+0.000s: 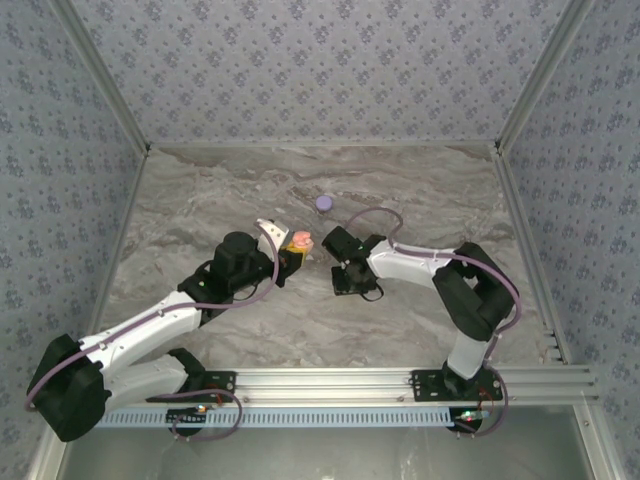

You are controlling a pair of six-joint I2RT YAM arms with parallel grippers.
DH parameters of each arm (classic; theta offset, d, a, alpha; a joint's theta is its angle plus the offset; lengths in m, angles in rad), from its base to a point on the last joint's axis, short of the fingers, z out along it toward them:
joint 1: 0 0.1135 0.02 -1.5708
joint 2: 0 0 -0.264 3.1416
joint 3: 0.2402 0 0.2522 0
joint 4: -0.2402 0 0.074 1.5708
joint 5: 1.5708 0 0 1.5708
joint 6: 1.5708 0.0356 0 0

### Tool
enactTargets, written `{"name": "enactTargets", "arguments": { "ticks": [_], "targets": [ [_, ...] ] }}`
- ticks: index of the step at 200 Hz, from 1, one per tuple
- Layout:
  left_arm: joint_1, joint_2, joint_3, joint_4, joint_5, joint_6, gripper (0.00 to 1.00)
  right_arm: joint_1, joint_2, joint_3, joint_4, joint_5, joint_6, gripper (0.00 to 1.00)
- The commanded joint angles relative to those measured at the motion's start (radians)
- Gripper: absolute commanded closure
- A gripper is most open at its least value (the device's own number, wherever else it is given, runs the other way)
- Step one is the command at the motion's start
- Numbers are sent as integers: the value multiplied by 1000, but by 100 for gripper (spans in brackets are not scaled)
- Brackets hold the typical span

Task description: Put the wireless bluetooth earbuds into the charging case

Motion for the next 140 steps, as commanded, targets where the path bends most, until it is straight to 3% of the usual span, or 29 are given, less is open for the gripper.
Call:
{"name": "enactTargets", "arguments": {
  "ticks": [1, 43, 102, 140],
  "targets": [
    [-5, -3, 22, 13, 0, 15, 89, 4, 32, 39, -46, 30, -32, 70],
    [-5, -3, 22, 12, 0, 14, 89, 5, 47, 64, -93, 40, -89, 74],
    [-5, -5, 19, 7, -3, 14, 90, 5, 14, 70, -88, 24, -86, 61],
    [-6, -3, 24, 4, -9, 18, 89, 6, 1, 71, -68, 36, -4, 59]
  ]
}}
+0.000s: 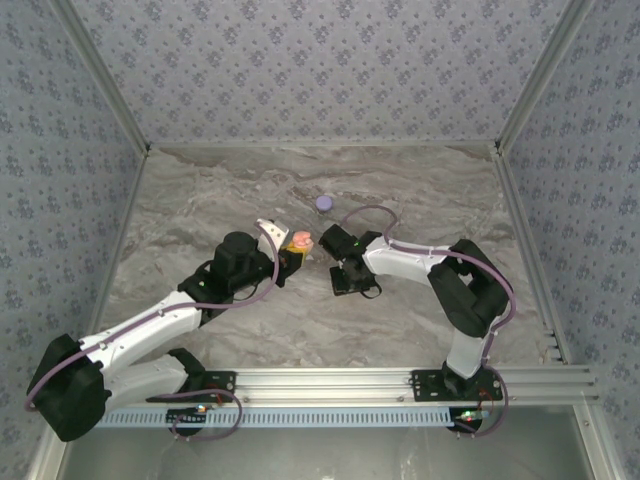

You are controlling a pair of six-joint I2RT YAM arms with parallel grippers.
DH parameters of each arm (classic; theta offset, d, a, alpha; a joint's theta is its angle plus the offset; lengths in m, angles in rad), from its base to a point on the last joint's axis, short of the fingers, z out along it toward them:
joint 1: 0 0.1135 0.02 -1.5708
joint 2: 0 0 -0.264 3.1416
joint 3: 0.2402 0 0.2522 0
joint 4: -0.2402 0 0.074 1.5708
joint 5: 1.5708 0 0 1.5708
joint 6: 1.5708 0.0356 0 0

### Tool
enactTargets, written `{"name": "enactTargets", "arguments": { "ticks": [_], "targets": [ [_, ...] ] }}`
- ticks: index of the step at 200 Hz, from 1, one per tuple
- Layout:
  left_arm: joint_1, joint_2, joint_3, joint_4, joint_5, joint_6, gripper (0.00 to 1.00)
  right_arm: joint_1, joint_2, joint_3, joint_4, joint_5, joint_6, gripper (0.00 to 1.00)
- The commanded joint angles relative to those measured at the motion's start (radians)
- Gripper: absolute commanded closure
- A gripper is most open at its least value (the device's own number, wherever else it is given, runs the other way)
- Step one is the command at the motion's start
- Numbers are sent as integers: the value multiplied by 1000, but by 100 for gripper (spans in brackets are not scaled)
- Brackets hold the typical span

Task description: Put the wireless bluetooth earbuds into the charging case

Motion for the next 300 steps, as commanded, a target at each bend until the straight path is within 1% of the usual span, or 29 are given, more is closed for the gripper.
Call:
{"name": "enactTargets", "arguments": {
  "ticks": [1, 30, 62, 89, 179, 300],
  "targets": [
    [-6, -4, 24, 4, -9, 18, 89, 5, -29, 23, -10, 18, 71, 59],
    [-5, -4, 24, 4, -9, 18, 90, 7, -31, 16, 2, 15, 133, 58],
    [-6, -5, 24, 5, -10, 17, 89, 11, -35, 18, 2, 44, 191, 58],
    [-5, 0, 23, 8, -10, 16, 89, 13, -26, 26, -6, 59, 207, 59],
    [-5, 2, 24, 7, -9, 16, 89, 15, 17, 54, -19, 57, 205, 63],
    [-5, 10, 26, 10, -10, 15, 90, 26, 51, 86, -72, 73, 183, 64]
  ]
}}
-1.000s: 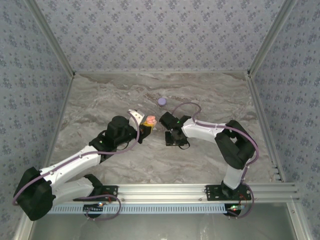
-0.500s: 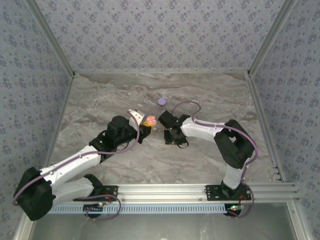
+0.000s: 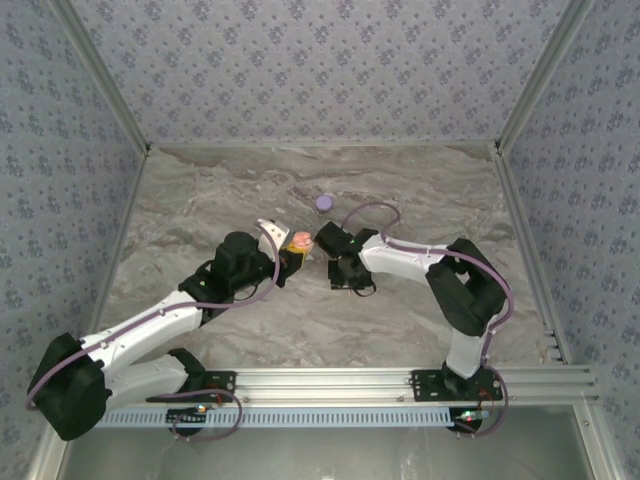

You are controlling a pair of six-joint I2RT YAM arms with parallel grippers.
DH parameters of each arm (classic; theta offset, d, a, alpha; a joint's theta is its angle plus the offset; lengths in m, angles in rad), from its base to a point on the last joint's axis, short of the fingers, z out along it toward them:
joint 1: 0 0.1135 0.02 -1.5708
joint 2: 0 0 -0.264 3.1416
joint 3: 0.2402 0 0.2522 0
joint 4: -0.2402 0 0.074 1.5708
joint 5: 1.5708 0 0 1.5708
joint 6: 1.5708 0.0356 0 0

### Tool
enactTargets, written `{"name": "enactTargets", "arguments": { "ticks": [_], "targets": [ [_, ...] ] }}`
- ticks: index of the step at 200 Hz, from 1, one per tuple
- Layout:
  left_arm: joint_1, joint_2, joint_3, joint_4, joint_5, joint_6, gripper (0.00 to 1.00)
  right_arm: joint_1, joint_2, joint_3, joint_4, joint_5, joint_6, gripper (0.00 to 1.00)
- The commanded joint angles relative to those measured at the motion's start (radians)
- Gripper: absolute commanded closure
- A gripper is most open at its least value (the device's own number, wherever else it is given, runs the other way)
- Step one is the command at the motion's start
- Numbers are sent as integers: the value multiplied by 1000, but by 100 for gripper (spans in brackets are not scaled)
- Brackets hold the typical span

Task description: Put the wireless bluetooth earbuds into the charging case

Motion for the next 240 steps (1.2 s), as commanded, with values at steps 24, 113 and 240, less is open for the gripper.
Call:
{"name": "enactTargets", "arguments": {
  "ticks": [24, 113, 240],
  "targets": [
    [-6, 5, 27, 10, -10, 13, 90, 12, 41, 33, -56, 32, -13, 65],
    [-5, 8, 29, 9, -9, 12, 90, 17, 67, 66, -80, 46, -26, 68],
    [-6, 11, 28, 8, -12, 10, 90, 25, 71, 57, -101, 52, -49, 72]
  ]
}}
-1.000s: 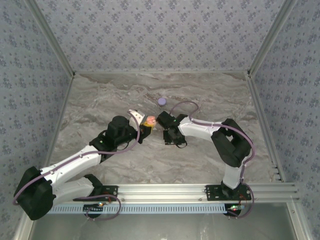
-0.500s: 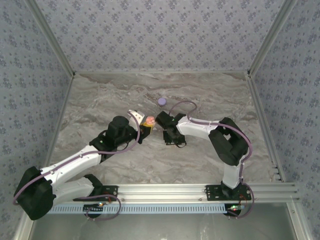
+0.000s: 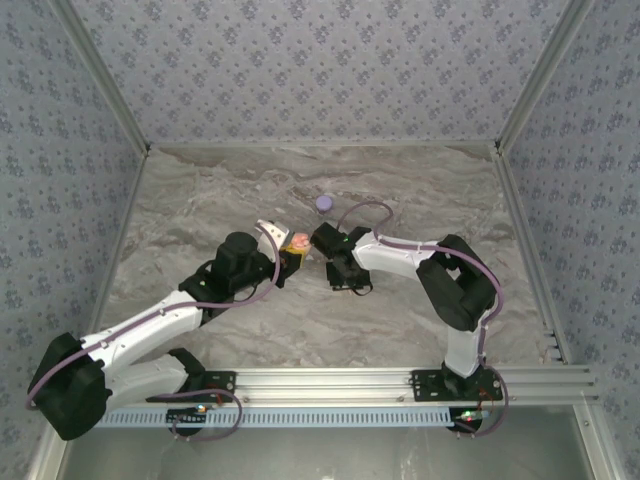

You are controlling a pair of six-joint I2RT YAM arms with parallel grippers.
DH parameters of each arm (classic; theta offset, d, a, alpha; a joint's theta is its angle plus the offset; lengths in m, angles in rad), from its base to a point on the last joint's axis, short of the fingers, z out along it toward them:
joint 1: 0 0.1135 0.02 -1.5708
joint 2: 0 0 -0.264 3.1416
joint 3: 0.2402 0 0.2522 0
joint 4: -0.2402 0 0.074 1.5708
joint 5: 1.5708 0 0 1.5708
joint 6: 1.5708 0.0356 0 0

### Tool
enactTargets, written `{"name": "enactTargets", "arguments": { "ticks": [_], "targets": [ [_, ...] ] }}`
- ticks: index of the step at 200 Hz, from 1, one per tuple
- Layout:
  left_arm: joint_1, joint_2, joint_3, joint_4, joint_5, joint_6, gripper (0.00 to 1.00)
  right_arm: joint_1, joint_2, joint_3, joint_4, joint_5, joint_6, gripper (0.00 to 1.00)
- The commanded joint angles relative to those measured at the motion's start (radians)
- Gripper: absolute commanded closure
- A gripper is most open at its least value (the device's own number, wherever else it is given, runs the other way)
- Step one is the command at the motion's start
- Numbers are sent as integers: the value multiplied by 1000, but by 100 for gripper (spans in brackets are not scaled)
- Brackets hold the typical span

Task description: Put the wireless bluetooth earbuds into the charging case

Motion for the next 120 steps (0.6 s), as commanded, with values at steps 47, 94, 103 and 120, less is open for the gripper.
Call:
{"name": "enactTargets", "arguments": {
  "ticks": [47, 94, 103, 120],
  "targets": [
    [-5, 6, 29, 30, 9, 9, 90, 16, -2, 3, -53, 52, 10, 77],
    [-5, 6, 29, 31, 8, 9, 90, 8, -14, 3, -54, 58, 10, 76],
    [-6, 6, 30, 29, 8, 9, 90, 6, -14, 3, -54, 57, 6, 73],
    [-5, 6, 30, 28, 8, 8, 90, 6, -18, 3, -55, 46, -8, 67]
  ]
}}
